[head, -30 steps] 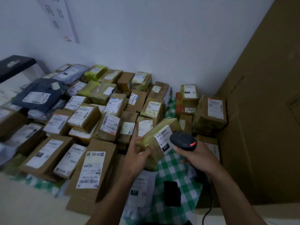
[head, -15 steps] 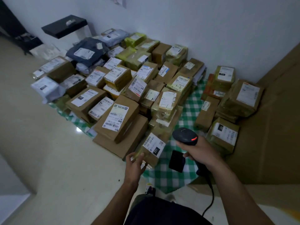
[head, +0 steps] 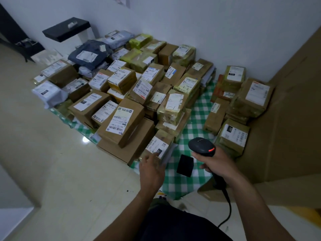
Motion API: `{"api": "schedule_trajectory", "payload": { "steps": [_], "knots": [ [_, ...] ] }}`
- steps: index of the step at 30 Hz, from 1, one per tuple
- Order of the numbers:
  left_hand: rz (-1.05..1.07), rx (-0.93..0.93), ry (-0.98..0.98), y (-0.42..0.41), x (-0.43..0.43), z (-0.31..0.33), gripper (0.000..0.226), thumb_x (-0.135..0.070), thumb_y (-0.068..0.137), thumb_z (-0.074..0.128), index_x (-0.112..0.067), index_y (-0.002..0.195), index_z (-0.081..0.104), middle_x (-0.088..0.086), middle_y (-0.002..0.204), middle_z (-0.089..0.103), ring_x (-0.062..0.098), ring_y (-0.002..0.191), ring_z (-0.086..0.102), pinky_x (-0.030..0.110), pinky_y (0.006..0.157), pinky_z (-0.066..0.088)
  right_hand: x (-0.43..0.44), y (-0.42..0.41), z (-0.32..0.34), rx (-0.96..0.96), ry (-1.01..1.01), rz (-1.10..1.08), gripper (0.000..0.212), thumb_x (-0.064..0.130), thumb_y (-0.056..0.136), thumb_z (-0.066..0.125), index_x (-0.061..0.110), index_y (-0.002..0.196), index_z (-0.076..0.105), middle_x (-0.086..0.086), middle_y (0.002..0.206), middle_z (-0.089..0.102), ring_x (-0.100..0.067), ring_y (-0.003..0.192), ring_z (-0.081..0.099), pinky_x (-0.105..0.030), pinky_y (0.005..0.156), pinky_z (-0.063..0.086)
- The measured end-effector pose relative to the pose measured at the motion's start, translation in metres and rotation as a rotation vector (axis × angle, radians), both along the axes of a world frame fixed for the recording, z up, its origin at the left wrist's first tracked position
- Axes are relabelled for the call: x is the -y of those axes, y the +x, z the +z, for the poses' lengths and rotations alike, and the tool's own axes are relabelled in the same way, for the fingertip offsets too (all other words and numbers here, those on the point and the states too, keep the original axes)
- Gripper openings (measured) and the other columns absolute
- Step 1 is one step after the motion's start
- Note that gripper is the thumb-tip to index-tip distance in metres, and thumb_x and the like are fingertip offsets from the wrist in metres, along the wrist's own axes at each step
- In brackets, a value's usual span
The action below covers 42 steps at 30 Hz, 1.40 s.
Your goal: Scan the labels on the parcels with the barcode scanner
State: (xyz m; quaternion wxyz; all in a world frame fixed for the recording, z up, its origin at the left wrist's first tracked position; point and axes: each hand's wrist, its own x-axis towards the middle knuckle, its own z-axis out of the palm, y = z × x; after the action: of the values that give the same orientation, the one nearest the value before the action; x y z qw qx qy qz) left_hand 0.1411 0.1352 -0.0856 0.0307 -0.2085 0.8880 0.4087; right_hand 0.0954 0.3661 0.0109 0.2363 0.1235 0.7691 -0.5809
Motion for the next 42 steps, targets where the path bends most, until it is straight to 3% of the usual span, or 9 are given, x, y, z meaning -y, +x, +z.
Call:
{"api": "schedule_trajectory", "payload": {
  "steps": [3, 8, 11, 15, 20, 24, 30, 36, 42],
  "knots": [
    [-0.225, 0.049, -0.021, -0.013, -0.011, 0.001, 0.04, -0.029, 0.092, 0.072, -0.017, 0.13, 0.065, 0.003, 0.125, 0.062, 0.022, 0.114, 0.059, 0.033, 0.094, 0.047, -0.005, 0.002, -0.003, 0.003, 0.017, -0.048, 0.043, 0.032, 0.088, 0.083, 0.032, 0.126, 0.063, 0.006, 0.103, 0.074, -0.013, 0.069, 0.075, -0.026, 0.06, 0.052],
    [-0.374, 0.085, 0.148, -0.062, -0.056, 0.014, 0.047, -0.03, 0.096, 0.072, -0.024, 0.14, 0.056, -0.006, 0.133, 0.052, 0.009, 0.118, 0.052, 0.027, 0.103, 0.047, -0.022, -0.002, -0.008, -0.036, 0.042, -0.247, 0.038, 0.03, 0.091, 0.08, 0.026, 0.125, 0.065, 0.005, 0.101, 0.073, -0.012, 0.077, 0.071, -0.021, 0.058, 0.05],
    [-0.448, 0.118, 0.266, -0.1, -0.095, 0.02, 0.047, -0.03, 0.096, 0.072, -0.024, 0.14, 0.056, -0.004, 0.138, 0.055, 0.012, 0.117, 0.058, 0.031, 0.1, 0.053, -0.036, -0.007, -0.012, -0.038, 0.03, -0.365, 0.04, 0.028, 0.092, 0.078, 0.022, 0.129, 0.064, 0.005, 0.099, 0.073, -0.013, 0.086, 0.069, -0.03, 0.072, 0.051],
    [-0.462, 0.273, 0.416, -0.146, -0.148, 0.013, 0.052, -0.028, 0.095, 0.075, -0.015, 0.141, 0.056, 0.005, 0.139, 0.06, 0.018, 0.118, 0.061, 0.032, 0.101, 0.053, -0.053, -0.012, -0.014, 0.001, 0.055, -0.531, 0.056, 0.028, 0.087, 0.083, 0.025, 0.138, 0.059, 0.0, 0.124, 0.07, -0.02, 0.112, 0.065, -0.041, 0.098, 0.053],
    [-0.549, 0.456, 0.589, -0.176, -0.189, 0.008, 0.052, -0.024, 0.097, 0.072, -0.015, 0.143, 0.05, 0.001, 0.128, 0.058, 0.019, 0.114, 0.062, 0.014, 0.075, 0.053, -0.06, -0.017, -0.013, 0.052, 0.119, -0.637, 0.057, 0.023, 0.09, 0.079, 0.02, 0.141, 0.056, -0.005, 0.13, 0.066, -0.018, 0.11, 0.059, -0.033, 0.093, 0.043],
    [-0.514, 0.503, 0.622, -0.188, -0.201, -0.006, 0.06, -0.035, 0.096, 0.073, -0.019, 0.147, 0.046, 0.01, 0.138, 0.062, 0.026, 0.119, 0.065, 0.038, 0.097, 0.057, -0.058, -0.024, -0.017, 0.088, 0.14, -0.697, 0.061, 0.026, 0.09, 0.079, 0.022, 0.145, 0.052, -0.001, 0.134, 0.063, -0.021, 0.119, 0.058, -0.036, 0.098, 0.044],
    [-0.472, 0.607, 0.845, -0.19, -0.189, -0.005, 0.033, -0.027, 0.108, 0.053, -0.031, 0.14, 0.046, -0.007, 0.119, 0.064, 0.009, 0.091, 0.064, 0.026, 0.066, 0.053, -0.058, -0.029, -0.02, 0.111, 0.19, -0.76, 0.061, 0.03, 0.087, 0.082, 0.027, 0.141, 0.055, 0.001, 0.131, 0.067, -0.023, 0.123, 0.062, -0.046, 0.108, 0.049],
    [-0.359, 0.675, 0.998, -0.192, -0.159, -0.013, 0.041, -0.033, 0.103, 0.06, -0.043, 0.14, 0.047, -0.004, 0.129, 0.064, 0.02, 0.115, 0.063, 0.058, 0.1, 0.053, -0.055, -0.03, -0.016, 0.058, 0.122, -0.812, 0.065, 0.027, 0.088, 0.082, 0.026, 0.145, 0.052, 0.005, 0.133, 0.063, -0.021, 0.127, 0.057, -0.038, 0.104, 0.046],
    [-0.346, 0.471, 1.058, -0.182, -0.125, 0.0, 0.037, -0.028, 0.102, 0.061, -0.041, 0.136, 0.055, -0.005, 0.125, 0.073, 0.016, 0.111, 0.071, 0.037, 0.083, 0.061, -0.045, -0.042, -0.011, -0.009, 0.025, -0.854, 0.063, 0.032, 0.085, 0.084, 0.029, 0.141, 0.056, 0.009, 0.127, 0.069, -0.015, 0.12, 0.064, -0.048, 0.107, 0.051]
  ]
}}
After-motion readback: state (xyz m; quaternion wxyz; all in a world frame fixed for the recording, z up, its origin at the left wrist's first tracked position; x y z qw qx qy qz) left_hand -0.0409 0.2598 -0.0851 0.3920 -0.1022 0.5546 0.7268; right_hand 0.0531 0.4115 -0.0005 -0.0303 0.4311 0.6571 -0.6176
